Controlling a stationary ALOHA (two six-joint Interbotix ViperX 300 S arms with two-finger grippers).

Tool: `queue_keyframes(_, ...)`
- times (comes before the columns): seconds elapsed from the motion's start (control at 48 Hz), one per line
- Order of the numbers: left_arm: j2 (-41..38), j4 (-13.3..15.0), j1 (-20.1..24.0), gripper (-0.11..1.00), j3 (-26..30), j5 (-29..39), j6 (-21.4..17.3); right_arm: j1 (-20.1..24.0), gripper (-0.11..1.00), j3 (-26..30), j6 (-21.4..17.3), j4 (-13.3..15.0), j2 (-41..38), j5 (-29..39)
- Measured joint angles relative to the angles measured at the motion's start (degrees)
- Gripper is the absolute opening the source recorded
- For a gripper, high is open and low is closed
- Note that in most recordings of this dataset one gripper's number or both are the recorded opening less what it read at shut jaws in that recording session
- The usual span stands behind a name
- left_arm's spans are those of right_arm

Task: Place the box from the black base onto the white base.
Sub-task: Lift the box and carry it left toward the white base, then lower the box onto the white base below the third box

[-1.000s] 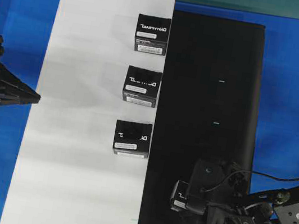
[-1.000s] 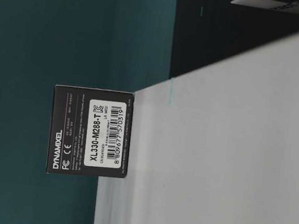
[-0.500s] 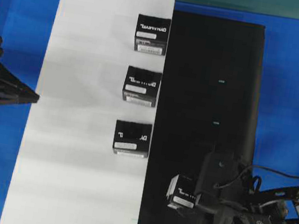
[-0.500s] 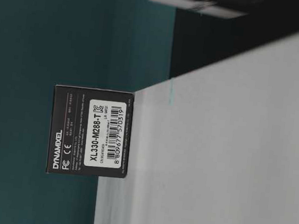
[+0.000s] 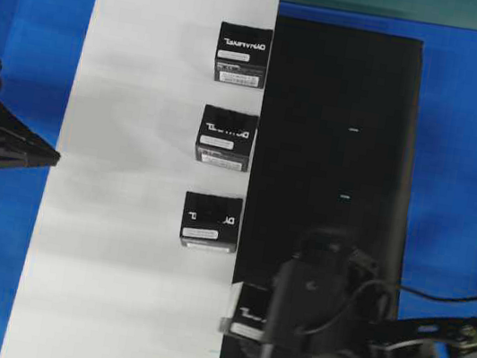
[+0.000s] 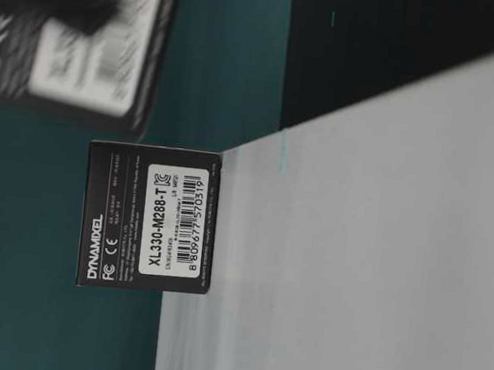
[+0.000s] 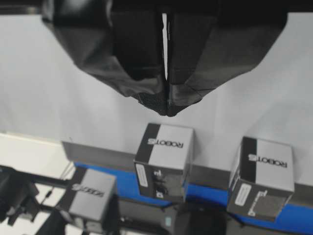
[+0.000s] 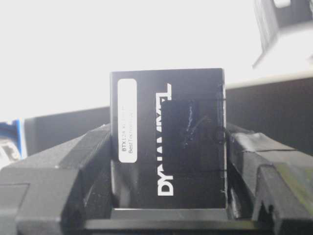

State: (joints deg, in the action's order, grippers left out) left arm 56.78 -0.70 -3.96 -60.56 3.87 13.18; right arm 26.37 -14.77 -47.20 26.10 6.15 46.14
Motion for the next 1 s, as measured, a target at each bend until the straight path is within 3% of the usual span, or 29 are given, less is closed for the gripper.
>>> queue_keyframes(0.208,0.09,0.0,0.0,-0.02,0.09,0.09,0.0,-1.05,0.56,6.5,6.15,-3.25,-4.04,4.22)
queue_keyframes(0.458,0.09,0.0,0.0,-0.02,0.26,0.09,0.0,-2.46,0.56,9.32,12.66,-7.29,-7.29,3.08)
queue_keyframes(1.0,0.35,0.0,0.0,-0.02,0.53,0.18,-0.18,-3.6,0.56,11.6,16.35,-9.05,-10.28,-0.09)
